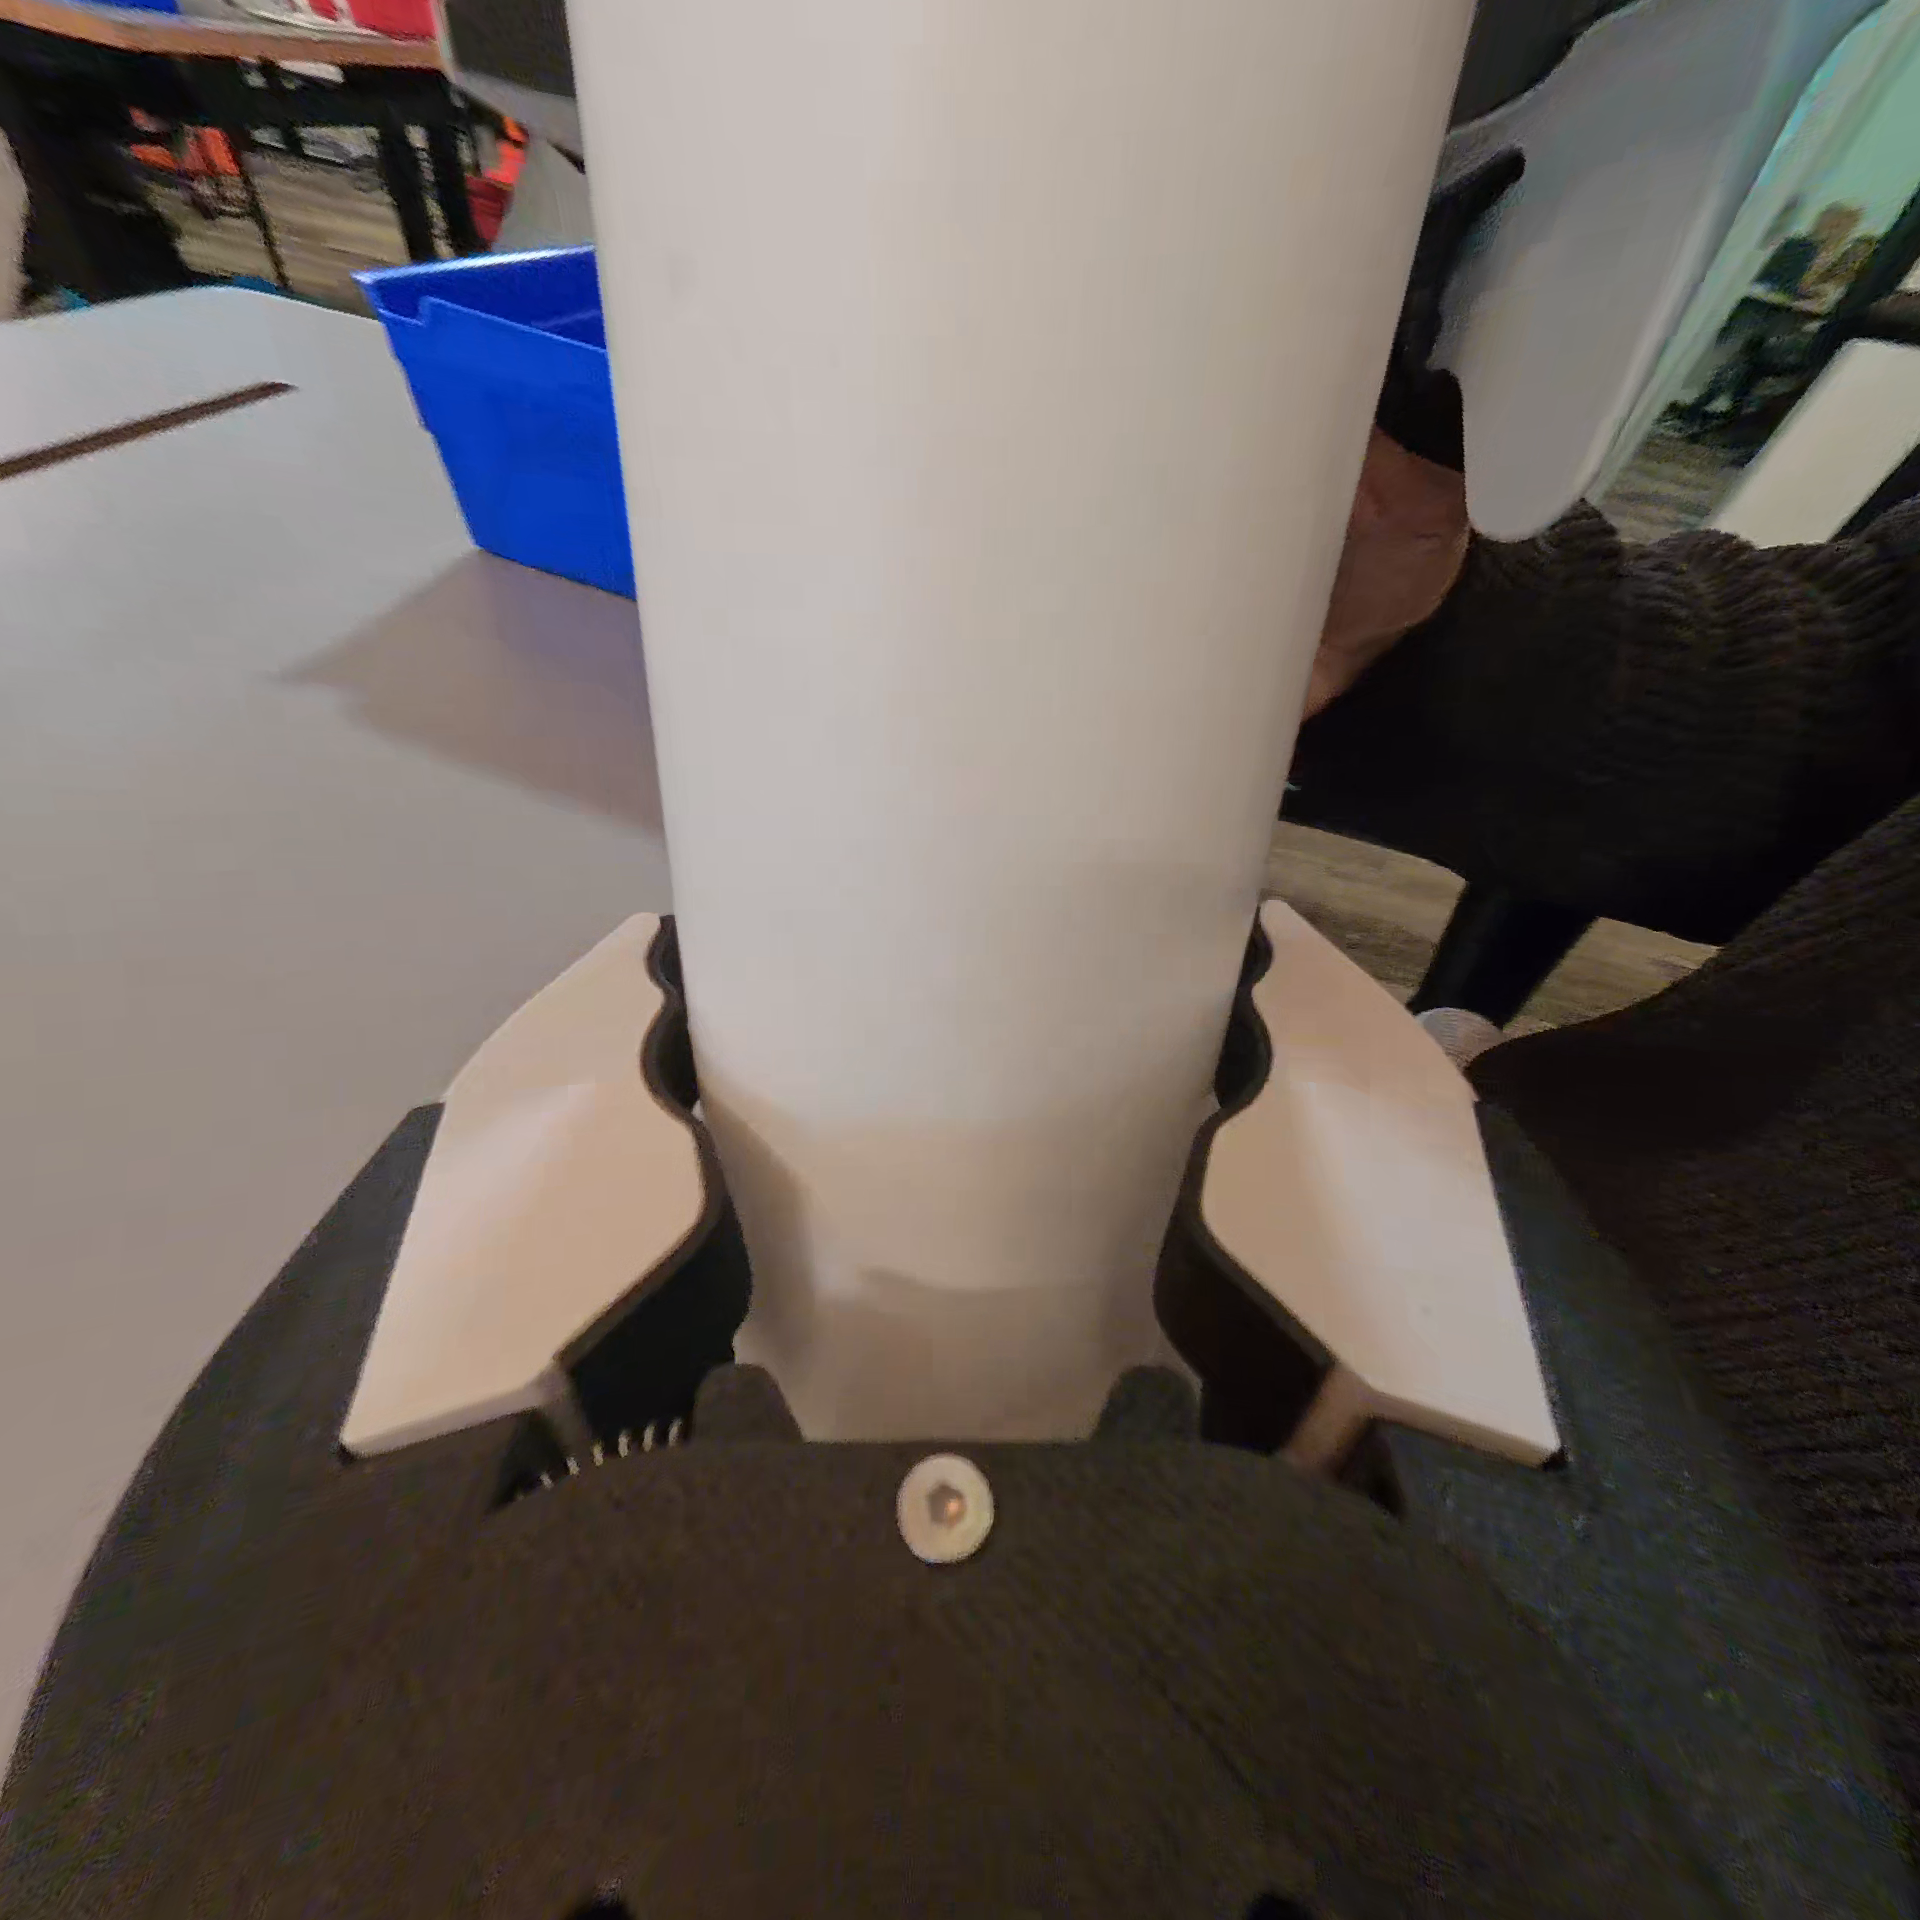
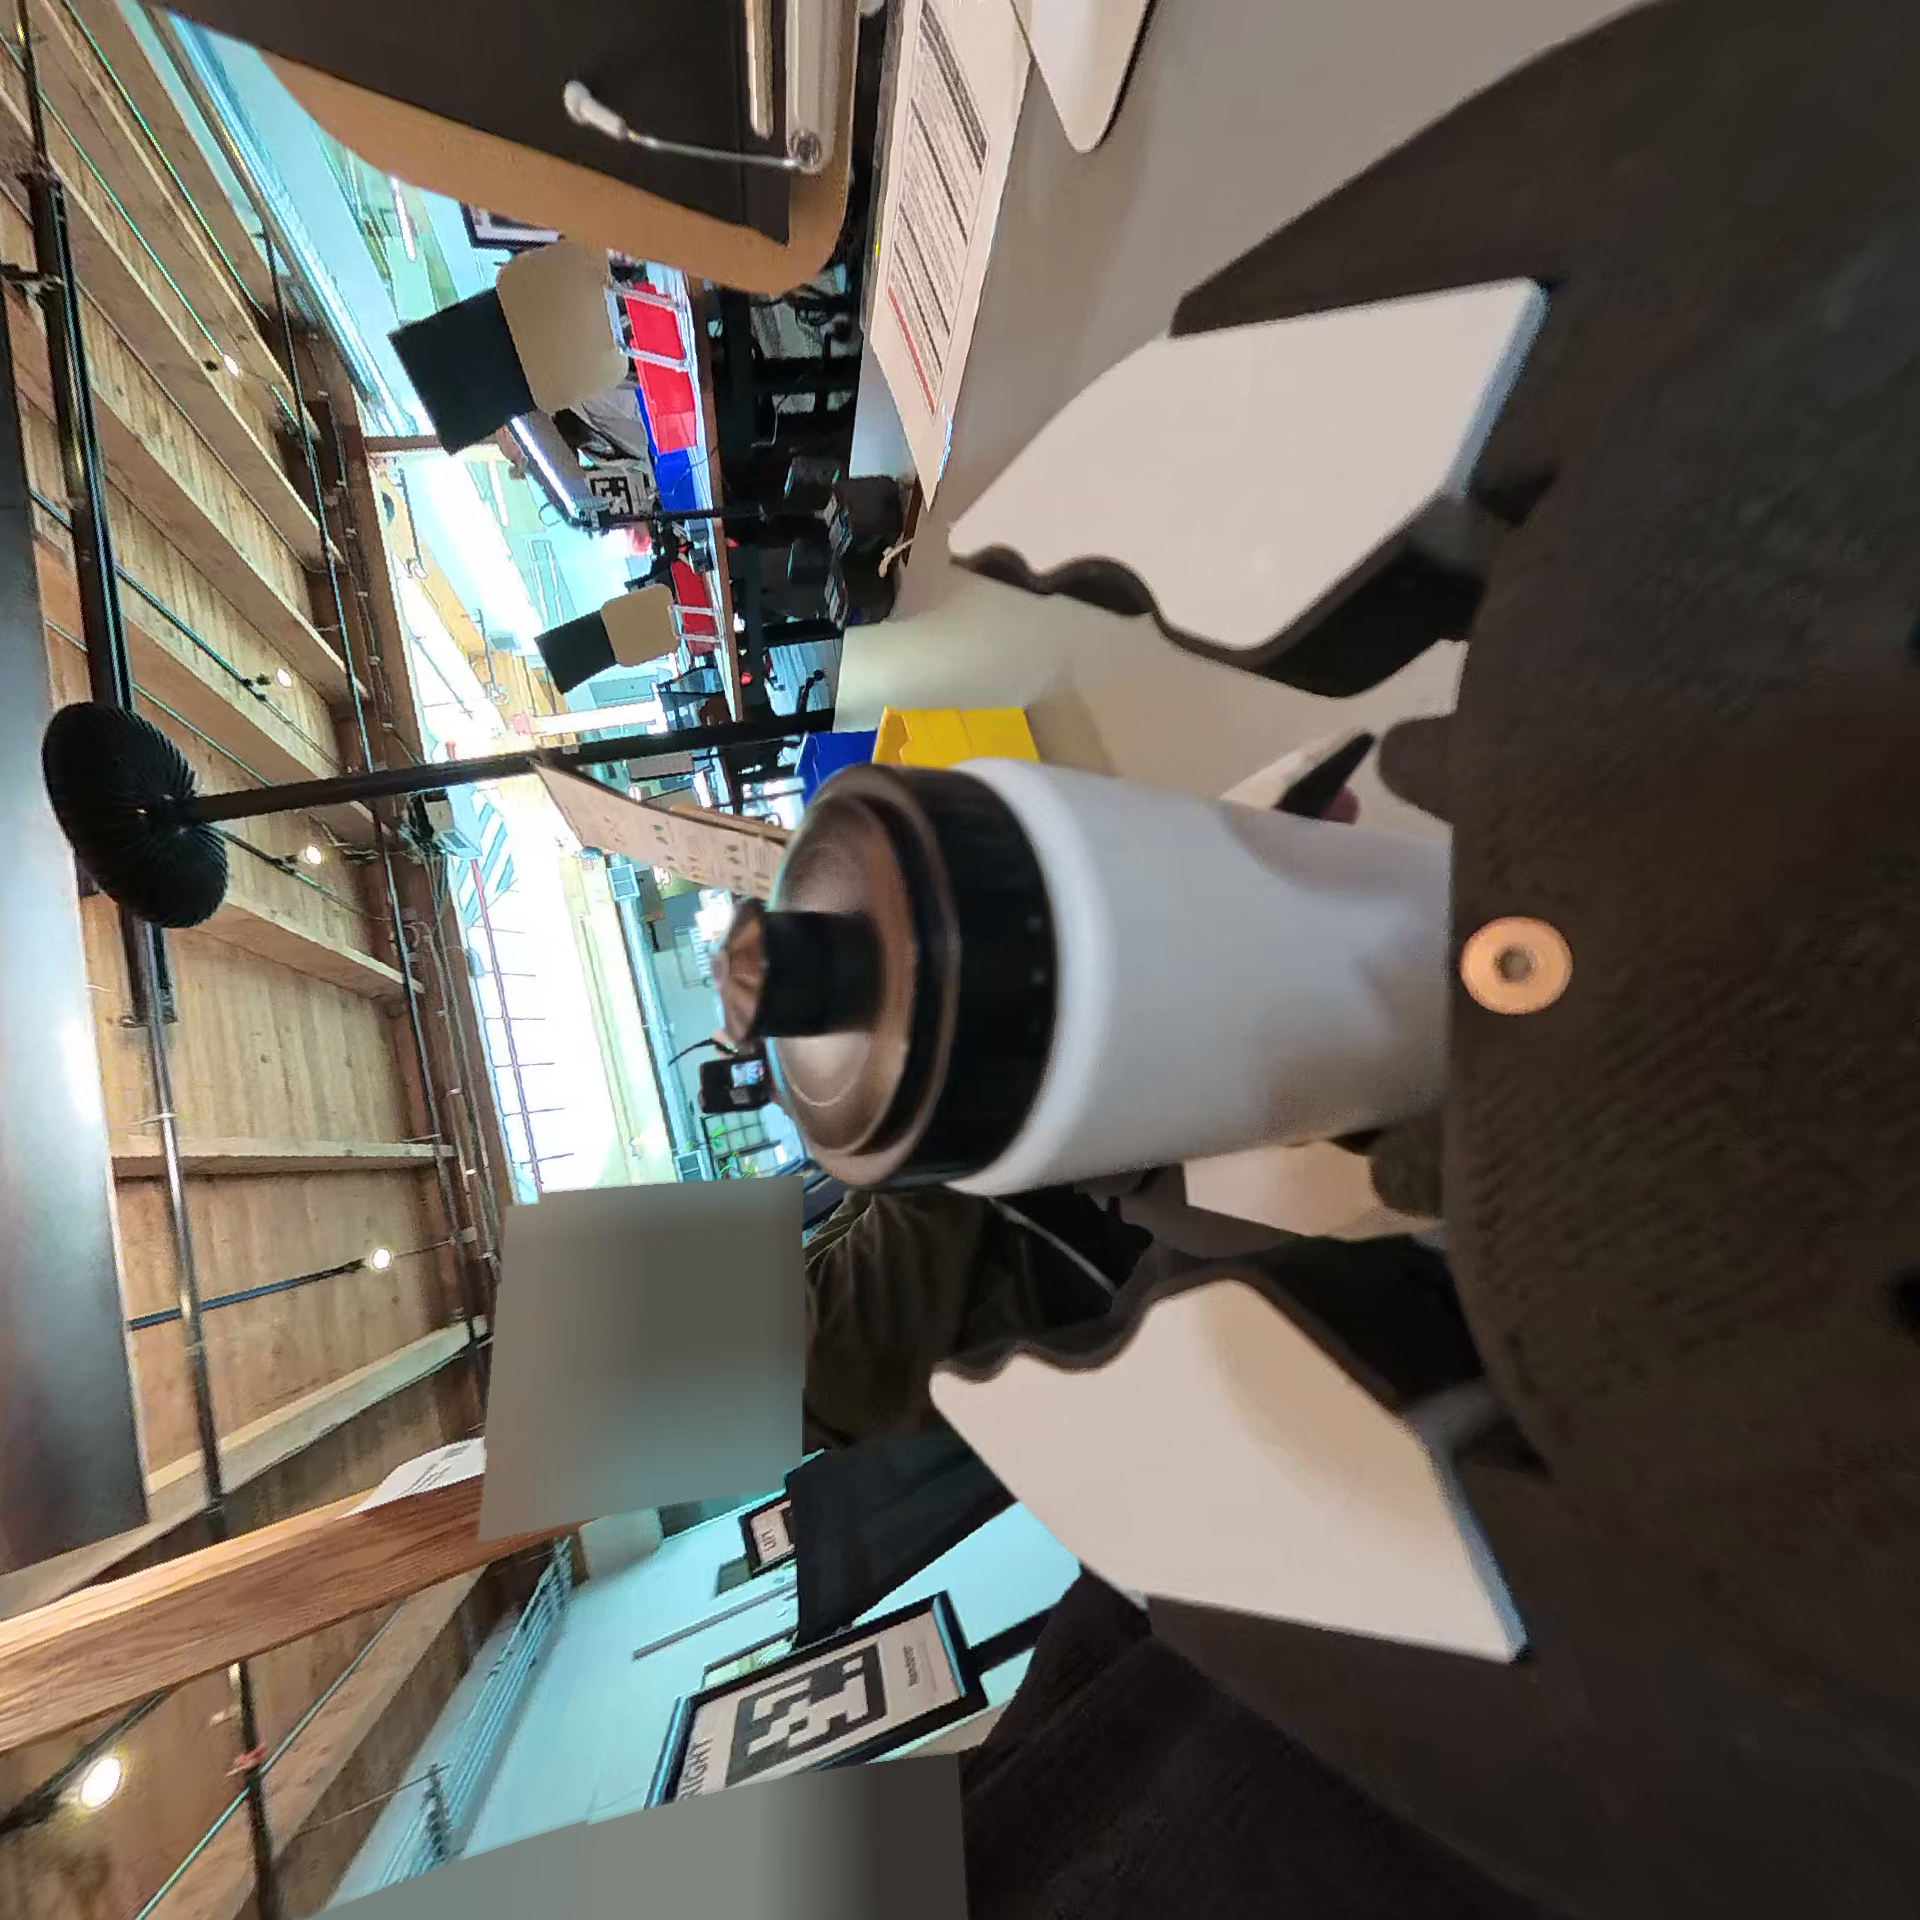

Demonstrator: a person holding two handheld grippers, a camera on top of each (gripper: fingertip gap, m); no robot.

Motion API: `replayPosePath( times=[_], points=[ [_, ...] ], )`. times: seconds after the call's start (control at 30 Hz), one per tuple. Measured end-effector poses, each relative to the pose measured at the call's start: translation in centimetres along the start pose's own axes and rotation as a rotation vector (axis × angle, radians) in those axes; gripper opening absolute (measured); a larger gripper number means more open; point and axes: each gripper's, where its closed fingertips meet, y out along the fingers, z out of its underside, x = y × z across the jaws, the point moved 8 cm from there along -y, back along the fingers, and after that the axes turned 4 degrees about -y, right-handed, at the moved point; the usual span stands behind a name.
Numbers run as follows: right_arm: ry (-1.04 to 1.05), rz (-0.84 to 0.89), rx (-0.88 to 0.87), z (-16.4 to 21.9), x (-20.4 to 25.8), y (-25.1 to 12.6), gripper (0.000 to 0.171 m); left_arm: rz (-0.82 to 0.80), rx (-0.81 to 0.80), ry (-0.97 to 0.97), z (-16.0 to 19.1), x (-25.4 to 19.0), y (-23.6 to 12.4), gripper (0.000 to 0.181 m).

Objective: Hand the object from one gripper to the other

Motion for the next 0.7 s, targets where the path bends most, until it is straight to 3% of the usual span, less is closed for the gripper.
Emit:
replayPosePath(
  times=[0.13,0.2,0.47,0.6,0.7],
  points=[
    [0.013,0.008,0.035,-0.3,0.4,0.3,0.129,0.060,0.037,-0.012,1.3,-0.7,1.1,0.101],
    [0.024,-0.010,0.115,0.1,0.5,0.4,0.094,0.079,0.054,-0.024,1.8,-1.0,1.6,0.101],
    [-0.004,-0.010,0.133,-0.4,1.2,0.6,0.093,0.090,0.010,-0.020,1.5,-1.7,1.8,0.102],
    [-0.077,0.034,0.187,-1.5,0.9,0.8,0.093,0.059,-0.087,-0.039,0.3,-1.3,1.2,0.126],
    [-0.136,0.040,0.265,-3.5,0.8,1.6,0.093,-0.001,-0.189,-0.049,-1.4,-0.1,-0.5,0.134]
  ],
)
